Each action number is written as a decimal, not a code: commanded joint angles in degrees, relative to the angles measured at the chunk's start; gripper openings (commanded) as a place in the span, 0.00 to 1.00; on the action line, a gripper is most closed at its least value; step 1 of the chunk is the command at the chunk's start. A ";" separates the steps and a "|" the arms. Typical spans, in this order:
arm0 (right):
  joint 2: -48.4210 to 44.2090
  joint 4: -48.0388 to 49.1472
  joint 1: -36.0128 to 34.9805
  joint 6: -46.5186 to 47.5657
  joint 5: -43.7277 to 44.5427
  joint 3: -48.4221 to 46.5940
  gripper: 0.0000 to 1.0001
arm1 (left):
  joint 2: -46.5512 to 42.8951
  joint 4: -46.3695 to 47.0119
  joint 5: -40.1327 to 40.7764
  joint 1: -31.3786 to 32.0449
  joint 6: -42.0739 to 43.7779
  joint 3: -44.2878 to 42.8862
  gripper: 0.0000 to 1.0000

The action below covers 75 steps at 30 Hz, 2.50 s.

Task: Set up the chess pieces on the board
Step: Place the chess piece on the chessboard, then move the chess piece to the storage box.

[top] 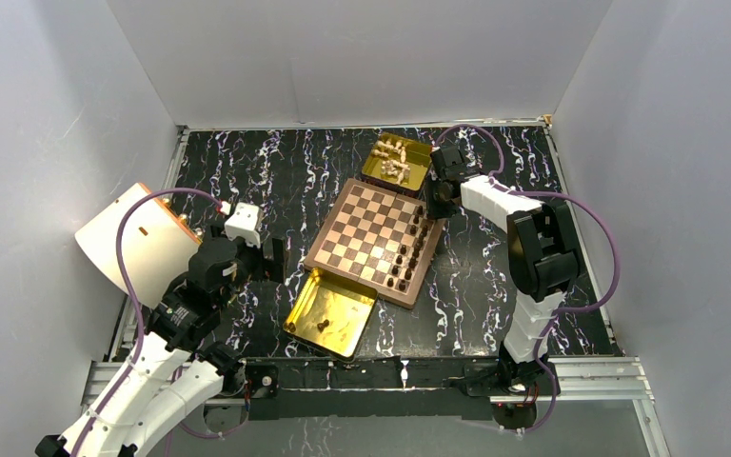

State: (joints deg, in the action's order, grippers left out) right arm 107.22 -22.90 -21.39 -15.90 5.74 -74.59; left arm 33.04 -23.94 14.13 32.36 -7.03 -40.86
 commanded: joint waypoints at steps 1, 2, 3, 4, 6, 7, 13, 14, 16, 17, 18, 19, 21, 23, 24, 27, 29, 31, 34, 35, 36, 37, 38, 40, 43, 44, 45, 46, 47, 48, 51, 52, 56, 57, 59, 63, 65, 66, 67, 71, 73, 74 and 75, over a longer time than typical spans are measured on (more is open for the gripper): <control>1.39 -0.09 0.06 -0.75 -1.74 -2.01 0.33 | 0.79 1.34 -0.90 -0.10 0.60 0.09 0.93; 1.48 -0.01 0.06 -0.83 -1.78 -1.97 0.33 | 0.93 1.30 -1.06 -0.10 0.68 0.04 0.93; 1.59 -0.04 0.04 -1.02 -1.89 -1.94 0.33 | 1.06 1.35 -1.12 -0.10 0.65 0.00 0.93; 1.59 -0.07 0.11 -1.12 -2.02 -1.96 0.33 | 1.12 1.27 -1.19 -0.10 0.69 -0.01 0.93; 1.67 -0.04 0.08 -1.32 -2.13 -1.88 0.33 | 1.11 1.27 -1.23 -0.10 0.70 0.01 0.93; 1.75 -0.04 0.09 -1.28 -2.13 -1.88 0.33 | 0.99 1.25 -1.29 -0.10 0.63 0.02 0.93; 1.97 -0.43 0.09 -1.33 -1.42 -1.92 0.34 | 0.85 1.36 -1.21 -0.13 0.61 0.11 0.93; 1.87 -0.54 0.07 -1.33 -1.29 -1.96 0.33 | 0.95 1.36 -1.19 -0.11 0.61 0.13 0.93; 1.62 -0.68 0.10 -1.28 -1.17 -2.04 0.34 | 1.11 1.35 -1.17 -0.10 0.56 0.08 0.93; 1.54 -0.74 0.04 -1.28 -1.15 -2.19 0.34 | 1.15 1.31 -1.02 -0.10 0.44 0.08 0.93; 1.40 -0.82 0.05 -1.24 -0.97 -2.41 0.36 | 1.15 1.27 -0.65 -0.10 0.10 0.14 0.93; 1.27 -1.10 0.04 -1.19 -0.91 -2.71 0.37 | 1.12 1.27 -0.03 -0.10 -0.45 0.19 0.93; 0.85 -1.84 0.11 -1.32 -0.73 -3.51 0.40 | 0.88 1.27 1.84 -0.10 -2.57 0.25 0.94; 0.02 -2.18 0.07 -1.48 -0.07 -4.01 0.41 | 0.51 1.31 3.52 -0.10 -5.13 0.73 0.95; -0.43 -2.38 0.05 -1.64 0.18 -4.18 0.42 | 0.46 1.31 4.06 -0.10 -6.00 0.84 0.96; -1.50 -2.99 0.10 -1.81 1.05 -4.66 0.42 | 1.03 -0.03 5.59 -0.10 -8.46 0.37 0.97; -2.06 -3.55 0.11 -1.76 1.71 -4.96 0.42 | 2.17 -1.80 6.32 -0.10 -10.79 -0.70 0.95; -2.72 -4.32 0.07 -1.74 2.32 -5.44 0.42 | 3.93 -3.72 6.54 -0.10 -12.82 -2.56 0.94; -4.43 -4.84 0.07 -1.98 2.03 -5.78 0.43 | 8.43 -7.14 4.37 -0.10 -12.72 -6.02 0.92; -5.49 -4.94 0.03 -2.13 1.88 -5.78 0.43 | 10.14 -8.48 3.68 -0.10 -12.75 -7.42 0.90; -6.36 -4.96 0.10 -2.31 1.71 -5.75 0.43 | 11.93 -9.97 2.77 -0.10 -12.78 -8.73 0.89; -7.41 -4.97 0.07 -2.51 1.42 -5.62 0.43 | 13.67 -11.47 1.81 -0.10 -12.75 -10.04 0.88; -8.31 -5.05 0.03 -2.63 0.98 -5.51 0.43 | 15.43 -12.91 0.77 -0.10 -12.75 -11.49 0.87; -10.54 -5.41 0.05 -2.80 -0.10 -5.11 0.44 | 18.92 -16.09 -1.59 -0.10 -13.17 -13.94 0.86; -14.24 -5.75 0.09 -3.01 -3.15 -3.84 0.44 | 24.77 -21.44 -6.65 -0.10 -13.45 -17.58 0.79; -15.75 -5.60 0.09 -3.26 -3.95 -2.84 0.44 | 26.46 -22.52 -8.47 -0.10 -13.50 -18.43 0.75; -17.30 -5.28 0.06 -3.61 -4.56 -1.94 0.44 | 27.88 -23.15 -10.36 -0.10 -13.50 -19.03 0.71; -18.89 -4.92 0.08 -3.87 -5.18 -0.99 0.44 | 28.83 -23.39 -12.07 -0.10 -13.51 -19.36 0.67; -20.59 -4.34 0.05 -4.22 -5.36 0.13 0.44 | 29.52 -23.42 -13.55 -0.05 -13.50 -19.43 0.64; -22.16 -3.73 0.05 -4.53 -7.26 1.41 0.44 | 30.04 -23.51 -14.89 -0.02 -13.58 -19.38 0.60; -27.55 -1.50 0.03 -6.04 -11.58 5.71 0.44 | 31.96 -25.47 -17.14 -0.02 -14.50 -19.92 0.49; -29.49 -0.68 0.00 -6.81 -12.59 7.54 0.44 | 32.41 -26.12 -18.16 0.05 -14.88 -19.82 0.46; -37.18 3.32 -0.02 -8.57 -15.11 14.38 0.44 | 32.54 -27.80 -18.28 1.50 -17.07 -18.34 0.37; -38.49 3.72 -0.01 -8.70 -15.17 15.46 0.44 | 32.53 -28.41 -17.05 2.06 -17.88 -18.01 0.36; -40.40 3.98 -0.04 -8.64 -15.12 16.80 0.44 | 32.87 -29.45 -14.97 3.57 -19.98 -16.85 0.35; -42.55 2.55 0.02 -7.46 -14.37 17.04 0.44 | 33.94 -29.63 -10.93 9.87 -25.32 -14.47 0.31; -43.30 2.44 -0.01 -6.73 -13.78 17.23 0.44 | 34.27 -29.93 -8.65 12.27 -27.70 -14.25 0.29; -43.58 2.42 0.00 -6.41 -13.65 17.39 0.44 | 34.47 -29.87 -8.03 13.31 -28.28 -14.08 0.29; -43.68 2.40 -0.01 -6.27 -13.69 17.50 0.44 | 34.87 -29.85 -7.72 14.10 -28.47 -13.75 0.29; -43.44 2.42 0.00 -6.14 -15.06 17.56 0.44 | 38.24 -30.54 -8.02 15.86 -25.20 -13.31 0.28; -43.27 2.38 0.02 -6.23 -15.61 17.43 0.44 | 39.74 -30.80 -7.79 16.11 -23.64 -13.65 0.27; -43.27 2.35 -0.05 -6.20 -15.68 17.26 0.44 | 40.22 -30.77 -7.72 16.22 -22.50 -14.08 0.27; -43.35 2.30 0.00 -6.20 -15.74 17.13 0.44 | 40.77 -30.66 -7.90 16.36 -20.83 -14.69 0.28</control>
State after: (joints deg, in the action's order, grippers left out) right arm 64.86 -23.29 -21.43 -22.74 -8.54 -57.28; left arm 72.42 -52.80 4.36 48.07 -31.62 -54.65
